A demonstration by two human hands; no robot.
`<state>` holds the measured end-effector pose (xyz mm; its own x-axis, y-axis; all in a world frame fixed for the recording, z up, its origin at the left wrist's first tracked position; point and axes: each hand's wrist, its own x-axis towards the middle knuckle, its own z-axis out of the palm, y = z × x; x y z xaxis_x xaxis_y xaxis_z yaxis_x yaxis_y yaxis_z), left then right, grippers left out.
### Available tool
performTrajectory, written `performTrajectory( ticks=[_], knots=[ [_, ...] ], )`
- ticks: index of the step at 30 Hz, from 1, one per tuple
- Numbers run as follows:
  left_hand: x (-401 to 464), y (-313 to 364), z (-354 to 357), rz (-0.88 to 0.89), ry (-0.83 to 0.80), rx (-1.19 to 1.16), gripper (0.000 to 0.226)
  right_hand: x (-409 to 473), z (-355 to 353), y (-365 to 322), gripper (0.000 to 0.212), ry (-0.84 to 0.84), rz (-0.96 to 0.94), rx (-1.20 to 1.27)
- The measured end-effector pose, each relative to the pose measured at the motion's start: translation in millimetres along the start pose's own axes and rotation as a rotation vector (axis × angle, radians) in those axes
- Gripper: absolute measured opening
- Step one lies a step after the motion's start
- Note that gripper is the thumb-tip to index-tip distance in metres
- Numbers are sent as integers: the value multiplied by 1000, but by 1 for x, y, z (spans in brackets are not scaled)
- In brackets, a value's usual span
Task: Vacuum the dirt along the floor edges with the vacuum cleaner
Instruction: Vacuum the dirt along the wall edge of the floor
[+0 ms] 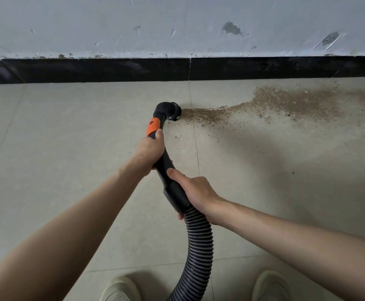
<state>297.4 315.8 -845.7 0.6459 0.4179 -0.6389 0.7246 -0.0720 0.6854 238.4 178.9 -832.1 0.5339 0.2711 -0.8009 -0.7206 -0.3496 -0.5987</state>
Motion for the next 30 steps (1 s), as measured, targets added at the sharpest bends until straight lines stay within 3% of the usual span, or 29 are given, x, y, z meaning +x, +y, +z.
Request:
performTrajectory(
  ticks=[30],
  knots=[
    [-1, 22, 79, 98, -66, 208, 46, 8, -55, 28, 51, 116, -74, 167]
  ],
)
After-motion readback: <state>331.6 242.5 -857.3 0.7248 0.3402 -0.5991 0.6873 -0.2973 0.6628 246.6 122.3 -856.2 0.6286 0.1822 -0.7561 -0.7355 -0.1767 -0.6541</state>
